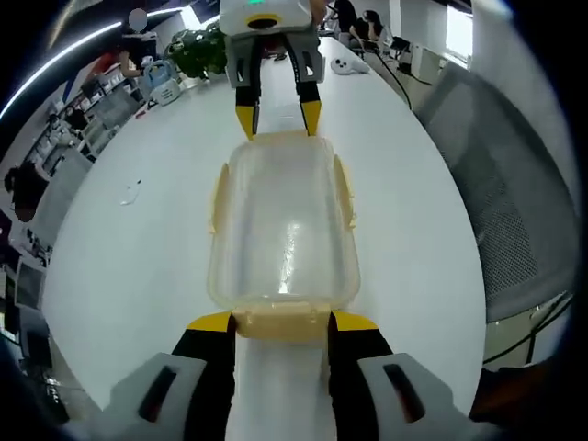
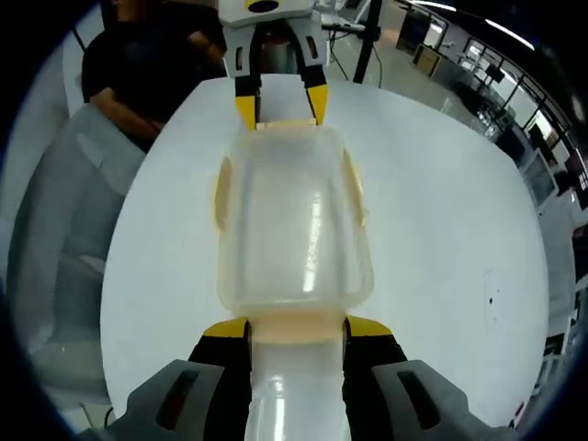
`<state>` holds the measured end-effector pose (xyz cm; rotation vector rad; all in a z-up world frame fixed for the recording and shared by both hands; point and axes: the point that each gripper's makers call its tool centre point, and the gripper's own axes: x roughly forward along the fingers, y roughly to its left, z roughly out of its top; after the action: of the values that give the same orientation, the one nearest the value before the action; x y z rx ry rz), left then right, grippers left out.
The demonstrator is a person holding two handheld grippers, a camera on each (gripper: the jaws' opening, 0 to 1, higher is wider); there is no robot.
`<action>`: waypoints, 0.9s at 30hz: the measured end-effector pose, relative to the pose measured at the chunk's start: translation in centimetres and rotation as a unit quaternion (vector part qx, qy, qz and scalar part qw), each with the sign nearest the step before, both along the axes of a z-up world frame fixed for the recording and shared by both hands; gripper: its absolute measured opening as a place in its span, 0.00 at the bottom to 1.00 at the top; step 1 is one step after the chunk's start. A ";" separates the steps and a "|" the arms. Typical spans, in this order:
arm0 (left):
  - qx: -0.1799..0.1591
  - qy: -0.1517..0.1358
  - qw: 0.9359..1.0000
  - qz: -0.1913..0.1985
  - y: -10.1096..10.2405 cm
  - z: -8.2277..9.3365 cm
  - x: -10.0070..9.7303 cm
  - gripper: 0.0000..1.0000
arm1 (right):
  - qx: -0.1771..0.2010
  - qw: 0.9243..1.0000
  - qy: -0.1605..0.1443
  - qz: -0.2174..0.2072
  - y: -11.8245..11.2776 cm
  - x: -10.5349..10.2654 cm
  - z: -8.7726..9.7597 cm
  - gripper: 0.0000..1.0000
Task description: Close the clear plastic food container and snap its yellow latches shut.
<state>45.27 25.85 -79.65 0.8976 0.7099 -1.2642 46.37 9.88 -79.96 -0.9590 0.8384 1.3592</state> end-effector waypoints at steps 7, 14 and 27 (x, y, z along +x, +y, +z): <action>0.001 -0.007 1.000 -0.004 -0.6 1.0 -0.3 0.39 | 0.002 1.000 -0.005 -0.004 -0.6 -0.4 1.0 0.37; 0.006 -0.010 1.000 -0.006 -1.3 1.6 -0.6 0.39 | 0.003 1.000 -0.009 -0.006 -1.4 -0.8 1.7 0.37; 0.007 -0.020 1.000 -0.010 -3.0 2.8 -1.0 0.40 | 0.004 1.000 -0.018 -0.010 -3.0 -1.4 2.7 0.37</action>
<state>44.25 22.86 -76.81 0.9411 0.6800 -1.2577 45.02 6.86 -77.27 -0.9628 0.8131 1.3244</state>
